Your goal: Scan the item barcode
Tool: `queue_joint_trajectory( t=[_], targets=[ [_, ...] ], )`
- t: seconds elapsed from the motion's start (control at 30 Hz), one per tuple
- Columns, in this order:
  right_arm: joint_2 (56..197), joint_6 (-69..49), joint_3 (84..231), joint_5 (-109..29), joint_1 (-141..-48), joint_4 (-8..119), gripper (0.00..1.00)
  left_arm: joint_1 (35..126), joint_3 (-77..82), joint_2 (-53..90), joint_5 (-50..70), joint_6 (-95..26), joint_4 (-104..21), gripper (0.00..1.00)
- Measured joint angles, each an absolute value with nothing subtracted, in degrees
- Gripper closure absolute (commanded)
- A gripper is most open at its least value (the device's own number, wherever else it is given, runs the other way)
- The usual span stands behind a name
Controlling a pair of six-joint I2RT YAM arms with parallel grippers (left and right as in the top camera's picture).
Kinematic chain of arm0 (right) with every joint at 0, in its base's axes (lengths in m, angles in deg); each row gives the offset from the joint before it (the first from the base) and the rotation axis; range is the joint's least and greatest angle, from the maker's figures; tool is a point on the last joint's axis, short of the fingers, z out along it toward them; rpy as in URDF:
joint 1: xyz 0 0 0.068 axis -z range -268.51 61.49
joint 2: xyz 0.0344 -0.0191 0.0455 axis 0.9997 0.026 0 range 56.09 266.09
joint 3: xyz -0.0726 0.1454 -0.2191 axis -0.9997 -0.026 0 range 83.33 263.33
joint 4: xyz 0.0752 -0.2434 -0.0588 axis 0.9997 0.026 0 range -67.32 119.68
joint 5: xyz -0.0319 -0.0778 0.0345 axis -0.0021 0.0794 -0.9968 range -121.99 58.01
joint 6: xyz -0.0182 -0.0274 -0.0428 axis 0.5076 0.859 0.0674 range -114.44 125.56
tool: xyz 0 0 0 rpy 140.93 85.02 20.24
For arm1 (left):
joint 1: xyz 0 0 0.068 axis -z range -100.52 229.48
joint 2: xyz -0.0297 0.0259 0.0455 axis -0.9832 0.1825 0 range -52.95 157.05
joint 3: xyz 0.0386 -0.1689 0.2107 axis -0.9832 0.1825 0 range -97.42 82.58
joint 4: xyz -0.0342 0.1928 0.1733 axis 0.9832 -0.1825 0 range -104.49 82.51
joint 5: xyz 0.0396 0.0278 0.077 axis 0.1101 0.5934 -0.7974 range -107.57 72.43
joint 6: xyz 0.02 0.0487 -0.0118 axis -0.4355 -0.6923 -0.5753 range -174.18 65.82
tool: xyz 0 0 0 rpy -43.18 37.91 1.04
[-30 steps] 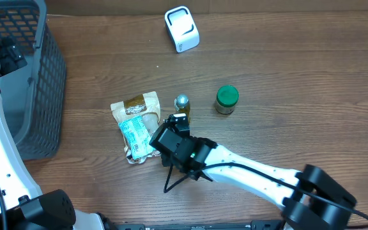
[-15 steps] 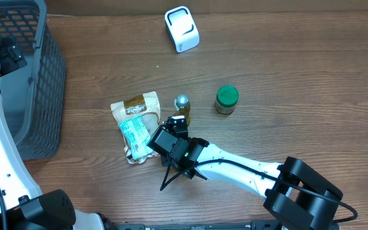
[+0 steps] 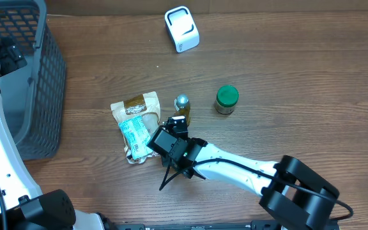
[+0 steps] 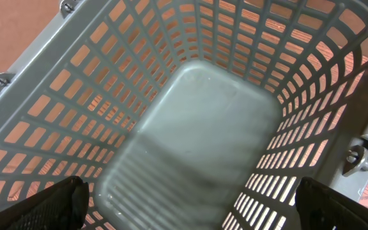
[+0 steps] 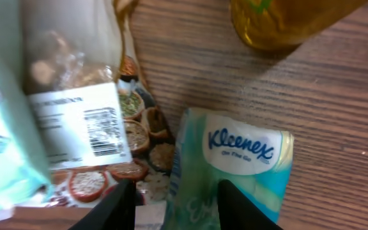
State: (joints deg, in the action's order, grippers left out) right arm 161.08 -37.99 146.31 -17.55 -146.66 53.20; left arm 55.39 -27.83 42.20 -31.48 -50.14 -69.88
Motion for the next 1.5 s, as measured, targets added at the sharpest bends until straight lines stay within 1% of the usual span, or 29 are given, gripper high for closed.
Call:
queue_joint_trajectory(
  t=[0.07, 0.2, 0.33, 0.57, 0.87, 1.0, 1.07, 1.1, 1.13, 1.17, 1.2, 1.27, 1.33, 1.37, 1.5],
  targets=[
    [161.7, -38.0, 146.3, -17.5, -146.7, 53.1, 0.63, 55.4, -27.8, 42.2, -31.5, -50.1, -69.9, 0.00],
    [161.9, -37.9, 146.3, -17.1, -146.7, 53.2, 0.70, 55.4, -27.8, 42.2, -31.5, -50.1, -69.9, 0.00],
    [161.9, -38.0, 146.3, -16.7, -146.6, 54.0, 0.70, 55.4, -27.8, 42.2, -31.5, -50.1, -69.9, 0.00],
    [161.9, -37.9, 147.5, -13.2, -146.5, 60.7, 0.69, 55.4, -27.8, 42.2, -31.5, -50.1, -69.9, 0.00],
    [161.9, -37.9, 147.6, -12.0, -146.2, 61.3, 0.69, 55.4, -27.8, 42.2, -31.5, -50.1, -69.9, 0.00],
    [161.9, -37.9, 147.6, -11.8, -146.2, 61.1, 0.75, 55.4, -27.8, 42.2, -31.5, -50.1, -69.9, 0.01],
    [162.0, -37.9, 147.6, -11.6, -146.2, 60.7, 0.83, 55.4, -27.8, 42.2, -31.5, -50.1, -69.9, 0.00],
    [162.0, -38.0, 147.6, -11.6, -146.2, 60.6, 0.85, 55.4, -27.8, 42.2, -31.5, -50.1, -69.9, 0.01],
    [162.0, -38.0, 147.6, -11.6, -146.2, 60.6, 0.86, 55.4, -27.8, 42.2, -31.5, -50.1, -69.9, 0.01],
    [162.0, -37.9, 147.6, -11.5, -146.2, 60.6, 0.85, 55.4, -27.8, 42.2, -31.5, -50.1, -69.9, 0.00],
    [162.0, -37.7, 147.6, -11.4, -146.2, 60.6, 0.83, 55.4, -27.8, 42.2, -31.5, -50.2, -69.9, 0.00],
    [162.0, -37.2, 147.6, -11.4, -146.2, 60.5, 0.71, 55.4, -27.8, 42.2, -31.5, -50.1, -69.9, 0.01],
    [162.0, -36.7, 147.6, -11.3, -146.2, 60.3, 0.63, 55.4, -27.8, 42.2, -31.5, -50.1, -69.9, 0.00],
    [162.0, -36.3, 147.6, -11.4, -146.2, 60.2, 0.62, 55.4, -27.8, 42.2, -31.5, -50.1, -69.9, 0.00],
    [162.2, -32.1, 149.0, -11.5, -146.2, 62.7, 0.62, 55.4, -27.8, 42.2, -31.5, -50.1, -69.9, 0.00]
  ],
)
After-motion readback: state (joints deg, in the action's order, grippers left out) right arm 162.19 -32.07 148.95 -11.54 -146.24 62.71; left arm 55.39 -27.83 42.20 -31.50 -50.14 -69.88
